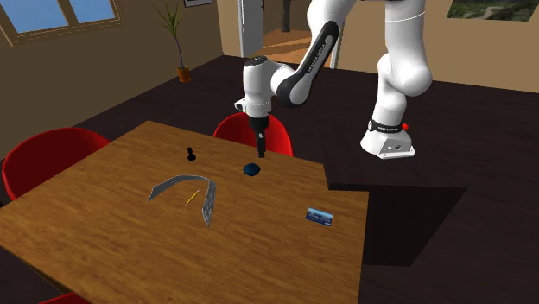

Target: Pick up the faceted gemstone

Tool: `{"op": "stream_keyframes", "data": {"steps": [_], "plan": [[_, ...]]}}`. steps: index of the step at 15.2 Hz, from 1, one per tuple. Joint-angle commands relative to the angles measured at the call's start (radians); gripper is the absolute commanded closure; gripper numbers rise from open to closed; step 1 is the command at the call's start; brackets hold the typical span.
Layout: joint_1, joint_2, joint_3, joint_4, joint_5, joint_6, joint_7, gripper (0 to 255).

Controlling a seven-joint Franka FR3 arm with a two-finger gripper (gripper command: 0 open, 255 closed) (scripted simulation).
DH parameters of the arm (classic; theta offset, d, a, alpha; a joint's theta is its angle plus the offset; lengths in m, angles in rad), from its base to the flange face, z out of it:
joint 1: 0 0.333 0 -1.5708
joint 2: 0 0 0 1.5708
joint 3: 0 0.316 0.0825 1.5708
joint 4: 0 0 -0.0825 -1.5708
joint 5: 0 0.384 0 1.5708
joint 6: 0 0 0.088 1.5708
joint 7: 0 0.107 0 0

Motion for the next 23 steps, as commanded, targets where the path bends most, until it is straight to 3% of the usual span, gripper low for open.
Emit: {"op": "stream_keyframes", "data": {"steps": [1, 5, 14, 15, 23], "plan": [[0.016, 0.084, -0.005, 0.062, -0.019, 0.027, 0.019, 0], [0.048, 0.222, -0.016, 0.176, -0.041, 0.06, 0.043, 0], [0.065, 0.311, -0.039, 0.198, -0.065, 0.129, 0.06, 0], [0.065, 0.312, -0.039, 0.198, -0.065, 0.128, 0.06, 255], [0.065, 0.311, -0.039, 0.198, -0.065, 0.129, 0.06, 255]]}}
